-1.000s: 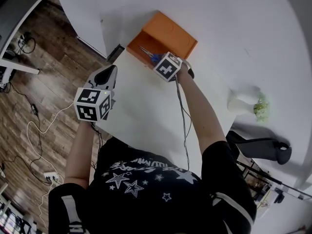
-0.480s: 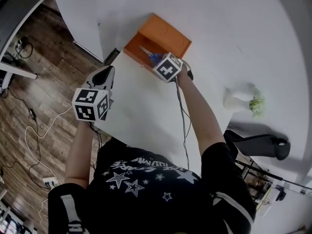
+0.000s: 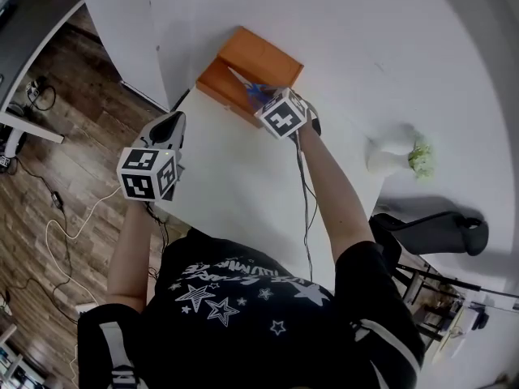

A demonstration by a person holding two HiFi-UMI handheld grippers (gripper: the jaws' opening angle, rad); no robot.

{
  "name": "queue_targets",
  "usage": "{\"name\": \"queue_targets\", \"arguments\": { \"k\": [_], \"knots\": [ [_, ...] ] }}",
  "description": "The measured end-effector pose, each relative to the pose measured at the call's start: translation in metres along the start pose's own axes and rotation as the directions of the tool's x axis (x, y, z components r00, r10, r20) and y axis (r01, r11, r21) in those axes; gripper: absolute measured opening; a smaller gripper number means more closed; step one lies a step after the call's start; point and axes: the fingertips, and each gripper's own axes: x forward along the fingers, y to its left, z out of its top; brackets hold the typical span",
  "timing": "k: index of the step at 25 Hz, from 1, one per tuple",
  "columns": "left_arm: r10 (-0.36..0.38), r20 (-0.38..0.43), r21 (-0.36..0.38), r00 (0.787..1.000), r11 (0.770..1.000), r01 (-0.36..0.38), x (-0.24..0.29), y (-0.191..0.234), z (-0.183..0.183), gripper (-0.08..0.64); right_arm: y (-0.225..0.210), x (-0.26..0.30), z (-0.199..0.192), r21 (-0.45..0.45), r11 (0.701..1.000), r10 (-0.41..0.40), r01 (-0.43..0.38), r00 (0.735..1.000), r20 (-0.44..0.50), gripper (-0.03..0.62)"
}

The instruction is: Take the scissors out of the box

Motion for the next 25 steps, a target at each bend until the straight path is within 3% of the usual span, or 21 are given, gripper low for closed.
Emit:
{"name": "queue_targets", "arguments": {
  "k": [8,18,25],
  "knots": [
    [0.033,0.004,0.008,0.999,0.999,-0.033,-0.040,-0.046,-0.005,0.015,0.005,-0.060,-0.008,0.159,0.987,-0.030,-0.001,0.981,0.193,0.100],
    [0.061,0.032,0.026,0.998,0.998,-0.062,-0.096,-0.106,-0.020,0.015,0.035,-0.152,-0.024,0.266,0.963,-0.073,-0.042,0.909,0.410,0.100],
    [0.053,0.029,0.039,0.998,0.998,-0.054,-0.129,-0.164,-0.045,0.015,0.067,-0.205,-0.070,0.319,0.945,-0.083,-0.078,0.883,0.462,0.100]
  ]
}}
